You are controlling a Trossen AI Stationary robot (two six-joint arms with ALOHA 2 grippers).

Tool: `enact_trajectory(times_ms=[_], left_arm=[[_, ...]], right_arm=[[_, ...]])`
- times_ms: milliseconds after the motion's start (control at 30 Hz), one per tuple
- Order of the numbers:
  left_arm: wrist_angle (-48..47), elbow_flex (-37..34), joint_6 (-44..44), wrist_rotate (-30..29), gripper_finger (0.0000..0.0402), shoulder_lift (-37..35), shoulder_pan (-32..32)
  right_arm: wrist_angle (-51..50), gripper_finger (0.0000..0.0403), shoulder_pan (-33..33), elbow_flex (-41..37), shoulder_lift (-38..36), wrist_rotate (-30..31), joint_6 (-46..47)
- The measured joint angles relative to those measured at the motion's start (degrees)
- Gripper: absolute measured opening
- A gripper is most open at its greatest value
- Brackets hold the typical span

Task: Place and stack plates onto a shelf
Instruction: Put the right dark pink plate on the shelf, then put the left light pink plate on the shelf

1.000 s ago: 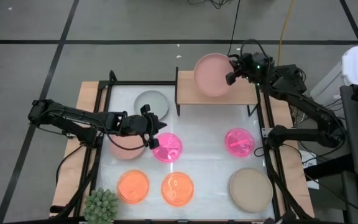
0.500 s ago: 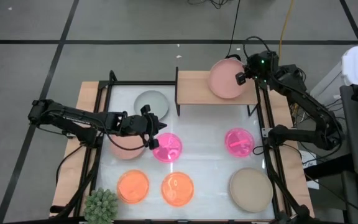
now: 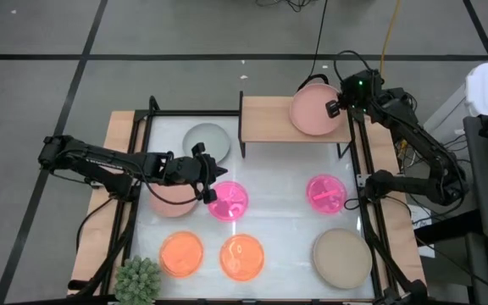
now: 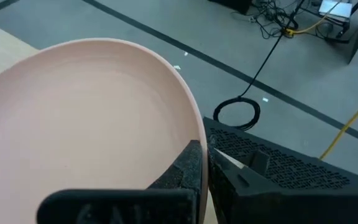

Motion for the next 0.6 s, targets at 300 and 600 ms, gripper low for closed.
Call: enact_trajectory(times_ms=[300, 600], left_arm=[[-0.2, 0.0, -0.3, 0.0, 0.0004, 0.0, 0.0], [-0.9, 0.0, -0.3, 0.0, 0.0004, 0.0, 0.0]], right_arm=[[4.4, 0.0029, 0.2, -3.9, 0.0, 3.2, -1.0], [5.3, 0.0115, 0.5, -4.0, -1.2, 2.8, 0.4]])
